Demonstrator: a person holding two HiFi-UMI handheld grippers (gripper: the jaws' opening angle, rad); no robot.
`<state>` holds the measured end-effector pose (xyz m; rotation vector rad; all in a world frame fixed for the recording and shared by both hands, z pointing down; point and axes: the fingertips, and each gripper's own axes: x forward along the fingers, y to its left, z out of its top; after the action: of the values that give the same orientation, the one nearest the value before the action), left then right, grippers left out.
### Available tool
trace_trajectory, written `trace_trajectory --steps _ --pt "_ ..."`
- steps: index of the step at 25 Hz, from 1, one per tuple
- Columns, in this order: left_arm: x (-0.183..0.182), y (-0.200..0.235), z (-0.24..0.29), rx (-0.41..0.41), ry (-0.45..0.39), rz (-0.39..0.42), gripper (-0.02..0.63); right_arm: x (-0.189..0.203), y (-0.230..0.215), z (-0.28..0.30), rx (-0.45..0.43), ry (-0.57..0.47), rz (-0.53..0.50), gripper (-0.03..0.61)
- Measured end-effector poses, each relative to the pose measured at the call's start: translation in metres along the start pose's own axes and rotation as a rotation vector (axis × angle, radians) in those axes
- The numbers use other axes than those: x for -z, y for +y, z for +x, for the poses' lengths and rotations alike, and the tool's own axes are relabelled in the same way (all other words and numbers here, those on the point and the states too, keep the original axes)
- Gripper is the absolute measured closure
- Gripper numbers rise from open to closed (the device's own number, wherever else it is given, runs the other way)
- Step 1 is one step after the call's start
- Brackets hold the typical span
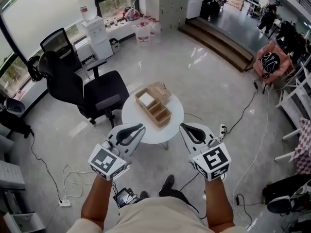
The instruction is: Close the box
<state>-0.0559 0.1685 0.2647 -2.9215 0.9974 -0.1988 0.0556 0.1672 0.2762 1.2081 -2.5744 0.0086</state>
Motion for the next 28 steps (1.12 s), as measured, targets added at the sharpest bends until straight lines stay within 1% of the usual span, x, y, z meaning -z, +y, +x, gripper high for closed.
trace_trajectory --steps 3,9,13,19,23,28 --pt "0.002 0.005 0.023 -0.018 0.018 -0.012 0.578 0.005 -0.023 0.013 -0.036 -0.004 -0.002 0.586" --pt "0.004 0.019 0.062 -0.08 0.017 0.023 0.578 0.009 -0.061 0.03 -0.105 -0.019 -0.012 0.586" --pt "0.002 0.023 0.086 -0.1 0.03 0.025 0.578 0.013 -0.085 0.036 -0.127 -0.029 -0.01 0.586" --pt "0.004 0.033 0.118 -0.086 0.061 0.003 0.578 0.024 -0.113 0.048 -0.123 -0.023 0.008 0.586" --pt "0.014 0.054 0.137 -0.061 0.026 0.027 0.578 0.029 -0.127 0.061 -0.096 -0.011 0.017 0.586" --pt "0.011 0.08 0.157 0.004 0.02 0.018 0.578 0.029 -0.137 0.082 -0.033 0.007 0.023 0.586"
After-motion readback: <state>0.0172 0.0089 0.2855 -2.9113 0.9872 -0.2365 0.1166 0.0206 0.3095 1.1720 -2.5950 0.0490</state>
